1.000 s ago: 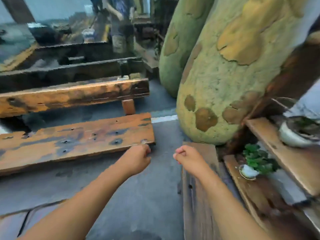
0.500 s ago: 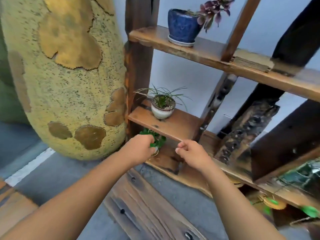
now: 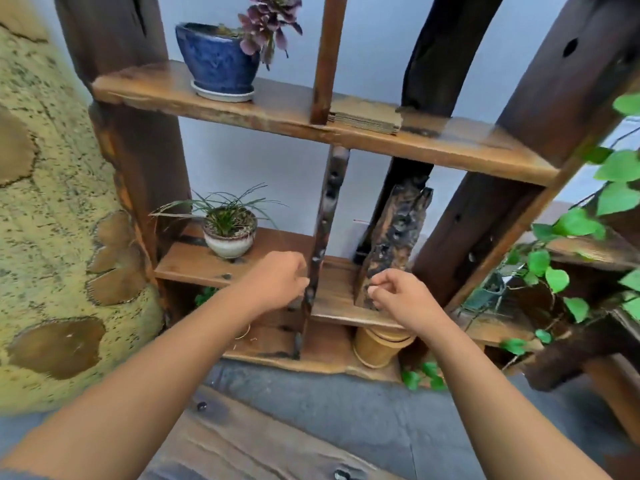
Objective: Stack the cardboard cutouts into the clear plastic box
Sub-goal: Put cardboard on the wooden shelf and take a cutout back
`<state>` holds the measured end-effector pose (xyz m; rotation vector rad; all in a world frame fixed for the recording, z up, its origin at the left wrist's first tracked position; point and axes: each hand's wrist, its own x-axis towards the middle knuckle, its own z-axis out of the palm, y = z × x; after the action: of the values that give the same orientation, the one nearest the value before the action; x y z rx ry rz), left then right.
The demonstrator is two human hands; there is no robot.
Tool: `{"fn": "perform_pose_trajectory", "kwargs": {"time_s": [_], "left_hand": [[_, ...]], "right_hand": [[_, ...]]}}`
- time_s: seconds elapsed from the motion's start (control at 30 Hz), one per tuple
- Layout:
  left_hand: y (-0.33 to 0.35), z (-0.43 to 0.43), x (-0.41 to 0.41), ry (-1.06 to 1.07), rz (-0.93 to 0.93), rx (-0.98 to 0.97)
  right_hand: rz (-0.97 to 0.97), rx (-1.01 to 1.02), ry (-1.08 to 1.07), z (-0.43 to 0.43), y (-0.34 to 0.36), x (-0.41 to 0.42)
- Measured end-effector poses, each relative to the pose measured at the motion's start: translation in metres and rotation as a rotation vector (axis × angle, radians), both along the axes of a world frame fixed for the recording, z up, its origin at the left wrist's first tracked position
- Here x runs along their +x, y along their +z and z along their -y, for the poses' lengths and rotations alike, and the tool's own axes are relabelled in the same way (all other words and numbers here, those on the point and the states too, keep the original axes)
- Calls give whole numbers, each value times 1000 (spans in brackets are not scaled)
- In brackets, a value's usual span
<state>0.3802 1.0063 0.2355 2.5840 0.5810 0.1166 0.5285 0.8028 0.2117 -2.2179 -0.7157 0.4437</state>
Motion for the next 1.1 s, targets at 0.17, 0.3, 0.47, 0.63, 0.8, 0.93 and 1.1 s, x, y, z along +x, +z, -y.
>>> {"fn": "perform_pose_trajectory", "kwargs": {"time_s": [0.17, 0.3, 0.47, 0.63, 0.8, 0.93, 1.1], "left_hand": [[32, 33, 44, 12, -21, 82], [55, 42, 73, 45, -27, 111], [88, 28, 102, 87, 7, 134], [136, 1, 140, 75, 147, 200], [186, -36, 185, 78, 268, 257], [204, -63, 222, 88, 223, 202], [204, -74, 266, 118, 28, 242]], "right_hand": [[58, 40, 35, 20, 22, 45], [80, 62, 57, 27, 49, 82], [88, 59, 41, 12, 85, 122], [167, 105, 6, -19, 138, 151], [161, 135, -65, -64, 193, 178], [-111, 198, -127, -98, 211, 199], [-125, 139, -217, -134, 211, 229]]}}
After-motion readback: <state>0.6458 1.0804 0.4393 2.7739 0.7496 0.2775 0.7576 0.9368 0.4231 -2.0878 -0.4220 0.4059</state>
